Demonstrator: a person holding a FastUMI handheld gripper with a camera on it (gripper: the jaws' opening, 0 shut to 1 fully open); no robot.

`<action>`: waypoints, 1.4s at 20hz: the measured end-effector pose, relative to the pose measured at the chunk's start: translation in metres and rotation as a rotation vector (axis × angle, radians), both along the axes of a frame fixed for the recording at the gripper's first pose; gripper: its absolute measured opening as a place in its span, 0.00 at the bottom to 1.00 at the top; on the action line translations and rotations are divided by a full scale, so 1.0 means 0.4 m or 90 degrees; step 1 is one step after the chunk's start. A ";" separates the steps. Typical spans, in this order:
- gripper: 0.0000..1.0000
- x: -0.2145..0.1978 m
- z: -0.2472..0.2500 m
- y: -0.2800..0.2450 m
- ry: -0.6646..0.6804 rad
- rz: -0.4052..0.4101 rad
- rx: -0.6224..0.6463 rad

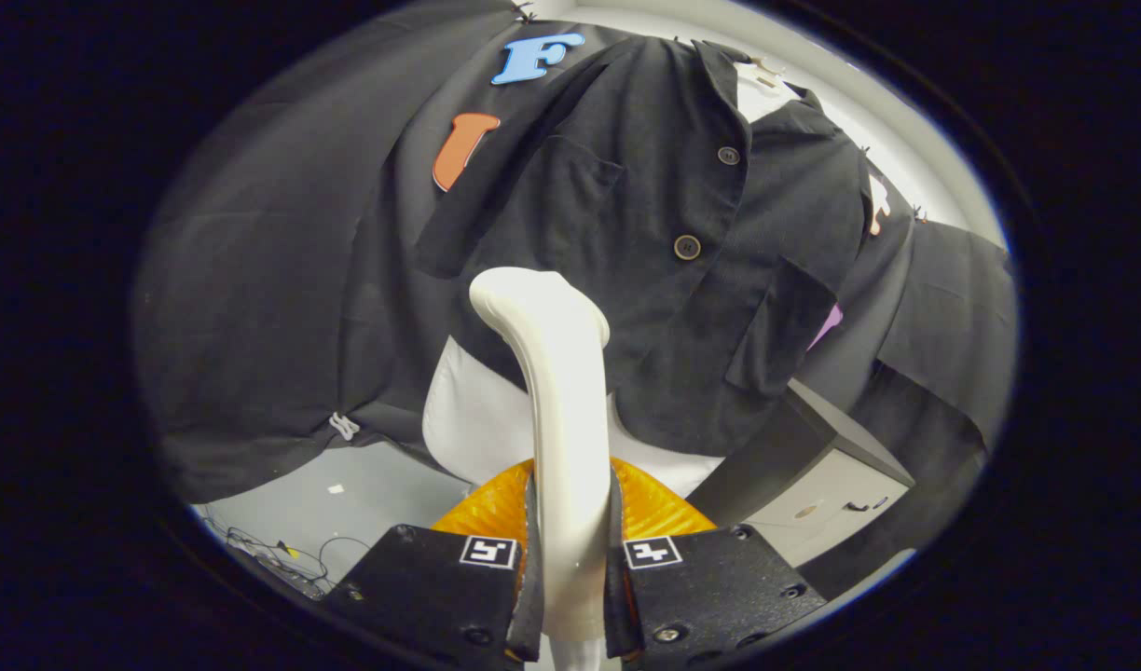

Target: Iron the clothes twice with a garment steamer, once on the left side and once on the right side.

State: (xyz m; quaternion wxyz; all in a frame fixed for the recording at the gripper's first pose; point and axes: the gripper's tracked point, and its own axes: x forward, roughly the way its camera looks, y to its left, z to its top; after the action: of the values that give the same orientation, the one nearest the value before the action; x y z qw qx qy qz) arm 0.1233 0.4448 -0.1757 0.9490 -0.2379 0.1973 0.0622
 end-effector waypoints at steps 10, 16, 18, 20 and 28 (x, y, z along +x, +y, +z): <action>0.28 -0.144 0.049 -0.147 0.037 0.035 0.071; 0.28 -0.199 0.135 -0.316 0.040 0.008 0.103; 0.28 -0.203 0.156 -0.390 0.049 -0.020 0.117; 0.28 -0.211 0.175 -0.463 0.051 -0.045 0.128; 0.28 -0.290 0.221 -0.740 0.067 -0.104 0.160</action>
State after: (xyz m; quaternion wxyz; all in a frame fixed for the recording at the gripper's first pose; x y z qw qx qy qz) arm 0.0073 0.1490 -0.0873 0.9615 -0.0969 0.2563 0.0218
